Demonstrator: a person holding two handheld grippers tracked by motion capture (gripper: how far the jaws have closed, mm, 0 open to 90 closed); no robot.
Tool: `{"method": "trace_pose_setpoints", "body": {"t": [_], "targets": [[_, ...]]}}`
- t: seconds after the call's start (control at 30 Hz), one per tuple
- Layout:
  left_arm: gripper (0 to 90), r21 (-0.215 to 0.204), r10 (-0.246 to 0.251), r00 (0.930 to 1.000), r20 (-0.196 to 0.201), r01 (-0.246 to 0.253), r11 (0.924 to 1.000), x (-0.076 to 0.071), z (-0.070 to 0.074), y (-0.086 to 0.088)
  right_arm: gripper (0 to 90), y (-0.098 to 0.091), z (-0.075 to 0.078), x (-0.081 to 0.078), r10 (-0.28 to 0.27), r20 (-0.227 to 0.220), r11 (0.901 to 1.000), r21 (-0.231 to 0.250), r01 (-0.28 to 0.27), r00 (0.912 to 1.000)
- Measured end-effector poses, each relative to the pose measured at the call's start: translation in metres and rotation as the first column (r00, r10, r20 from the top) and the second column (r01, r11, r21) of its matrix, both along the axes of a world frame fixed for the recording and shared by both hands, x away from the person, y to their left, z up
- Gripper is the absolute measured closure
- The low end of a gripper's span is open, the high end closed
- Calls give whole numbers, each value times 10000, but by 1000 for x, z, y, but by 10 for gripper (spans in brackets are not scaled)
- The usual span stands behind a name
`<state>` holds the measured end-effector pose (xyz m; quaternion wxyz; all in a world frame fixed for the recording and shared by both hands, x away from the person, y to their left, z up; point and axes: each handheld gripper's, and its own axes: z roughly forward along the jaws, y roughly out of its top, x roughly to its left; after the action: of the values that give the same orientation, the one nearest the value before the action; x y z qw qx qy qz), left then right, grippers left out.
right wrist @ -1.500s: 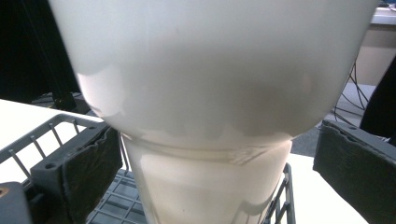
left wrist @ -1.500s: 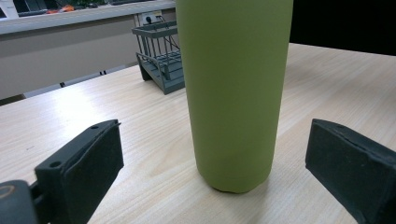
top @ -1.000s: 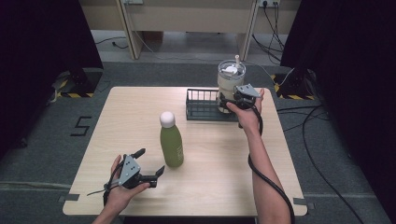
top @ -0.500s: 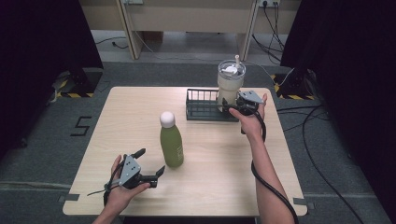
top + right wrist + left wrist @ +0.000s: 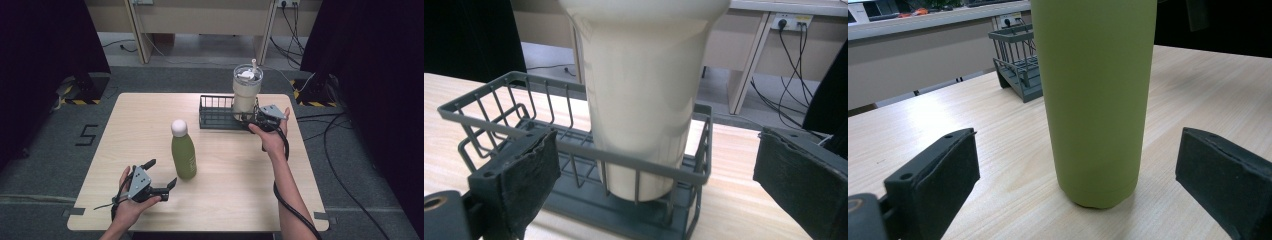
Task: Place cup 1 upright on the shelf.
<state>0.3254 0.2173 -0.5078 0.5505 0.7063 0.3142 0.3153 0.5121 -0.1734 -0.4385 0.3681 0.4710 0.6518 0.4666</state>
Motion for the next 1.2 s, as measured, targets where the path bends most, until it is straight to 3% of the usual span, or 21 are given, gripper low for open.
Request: {"method": "trace_pose_setpoints", "body": {"t": [0.6, 1.2], "targets": [[29, -7, 10, 10000, 16, -10, 10000, 0, 0, 0, 58, -15, -2, -35, -80, 101, 9999, -117, 81, 9999], [30, 11, -78, 9999, 81, 78, 10000, -1, 1, -1, 66, -27, -19, -80, -239, 31, 9997, -35, 239, 9997]]}}
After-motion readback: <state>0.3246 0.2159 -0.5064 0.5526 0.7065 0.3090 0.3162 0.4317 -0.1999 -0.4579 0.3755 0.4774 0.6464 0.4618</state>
